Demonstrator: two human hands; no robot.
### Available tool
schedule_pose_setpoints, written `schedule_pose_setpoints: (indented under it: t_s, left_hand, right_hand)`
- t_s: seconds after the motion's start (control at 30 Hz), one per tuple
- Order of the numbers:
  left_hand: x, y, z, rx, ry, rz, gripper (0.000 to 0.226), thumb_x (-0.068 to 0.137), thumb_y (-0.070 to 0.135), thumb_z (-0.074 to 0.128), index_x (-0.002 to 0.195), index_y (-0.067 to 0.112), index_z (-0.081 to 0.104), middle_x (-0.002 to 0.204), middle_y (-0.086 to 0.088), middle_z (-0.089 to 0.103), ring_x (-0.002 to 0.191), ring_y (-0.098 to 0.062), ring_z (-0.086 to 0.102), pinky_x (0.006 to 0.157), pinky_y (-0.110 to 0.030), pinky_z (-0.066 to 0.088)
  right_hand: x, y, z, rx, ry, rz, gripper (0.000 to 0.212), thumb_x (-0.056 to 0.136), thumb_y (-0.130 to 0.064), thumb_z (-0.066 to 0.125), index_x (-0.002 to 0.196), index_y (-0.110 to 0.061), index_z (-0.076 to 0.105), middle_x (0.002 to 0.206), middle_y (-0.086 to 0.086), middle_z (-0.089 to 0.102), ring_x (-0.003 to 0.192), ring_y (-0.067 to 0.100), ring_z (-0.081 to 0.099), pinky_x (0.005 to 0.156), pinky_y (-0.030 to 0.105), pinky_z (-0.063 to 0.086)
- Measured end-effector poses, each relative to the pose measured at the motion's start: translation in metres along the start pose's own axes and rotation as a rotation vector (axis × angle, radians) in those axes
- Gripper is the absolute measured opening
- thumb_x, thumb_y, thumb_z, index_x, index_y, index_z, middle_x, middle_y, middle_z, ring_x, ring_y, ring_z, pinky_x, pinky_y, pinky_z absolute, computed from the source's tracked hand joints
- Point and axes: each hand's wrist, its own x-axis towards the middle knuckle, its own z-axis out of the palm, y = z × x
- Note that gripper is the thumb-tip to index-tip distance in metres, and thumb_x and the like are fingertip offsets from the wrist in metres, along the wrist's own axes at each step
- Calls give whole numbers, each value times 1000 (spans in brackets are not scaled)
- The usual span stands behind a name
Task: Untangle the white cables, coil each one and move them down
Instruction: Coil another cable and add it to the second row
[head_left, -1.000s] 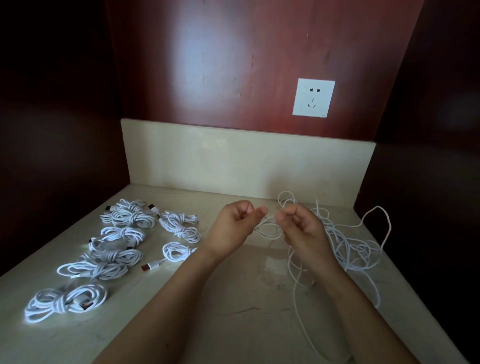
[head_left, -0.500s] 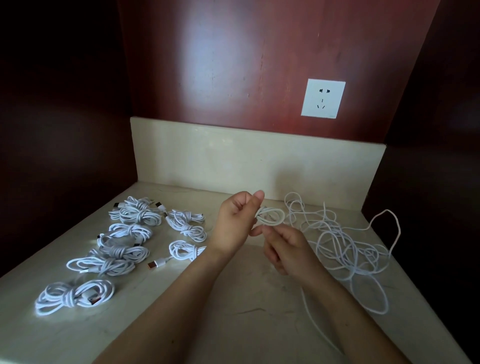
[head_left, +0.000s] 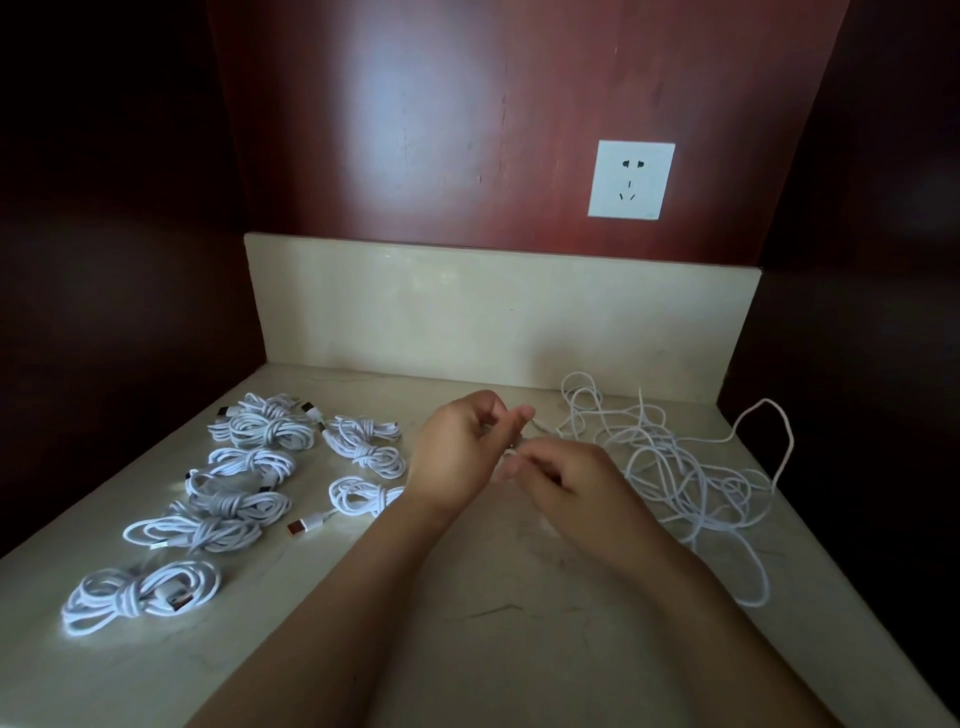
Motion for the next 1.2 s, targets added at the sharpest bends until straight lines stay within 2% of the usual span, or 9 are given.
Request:
schedule_pose_setpoints:
  t_s: [0.13,0.23,0.4,0.5,0.7,0.8,0.97,1.1,1.2]
  left_hand:
    - [3,-1,4,-161,-133,48,36,81,51,59,54,29,52,49,13,46,53,-6,41,56,-29,35]
    - [0,10,5,-342,-198,62,44,95,33,60,56,20,44,53,5,33,50,-7,29,50,-24,29]
    - [-3,27,3,-587,-158,-52,41,100,20,49,61,11,37,45,7,31,38,-4,25,39,-16,23]
    - [-3,29,0,-656,-64,-103,41,101,25,47,64,13,37,45,5,37,36,-4,26,38,-17,22]
    - [1,17,-2,-524,104,-129,40,102,28,47,66,15,34,53,6,33,46,-8,34,40,-21,38]
    - [1,2,-2,-279,121,-44,43,99,42,49,65,19,38,52,9,42,52,-16,42,48,-31,42]
    - [3,-5,-3,-12,50,26,41,96,48,52,66,22,43,56,4,52,54,-12,54,59,-35,44]
    - [3,-3,0,54,-58,87,41,96,46,54,63,23,43,54,4,47,54,-12,44,57,-33,38]
    - [1,2,0,-67,-130,130,44,97,42,52,61,20,41,53,9,39,54,-8,38,55,-33,36]
  right_hand:
    - [2,5,-12,127,232,45,14,92,-24,67,78,-19,69,54,-6,49,51,8,41,53,30,34]
    - [5,0,-15,338,330,90,11,89,-14,69,84,-4,70,52,-7,49,47,4,39,49,20,32]
    - [5,-2,-9,623,286,304,12,95,-7,59,88,-7,70,46,-12,51,38,0,37,40,12,28]
    - [5,3,2,498,229,265,25,98,-8,54,83,-17,72,46,-10,43,40,1,32,41,14,27]
    - [-1,4,21,26,-46,73,36,100,-18,49,85,-50,57,57,-15,51,54,3,46,57,23,36]
    - [-4,1,21,-77,-100,1,20,94,-24,50,74,-24,49,60,0,46,53,9,40,55,37,36]
    - [-2,-2,7,-92,31,-19,34,88,-47,46,85,-19,64,60,1,50,53,14,45,56,37,41]
    - [2,4,-5,-7,215,26,15,89,-35,61,80,-24,68,70,-14,64,67,3,60,64,30,48]
    - [5,9,-9,203,333,53,11,89,-14,70,81,-21,69,79,-8,69,76,4,66,71,25,52]
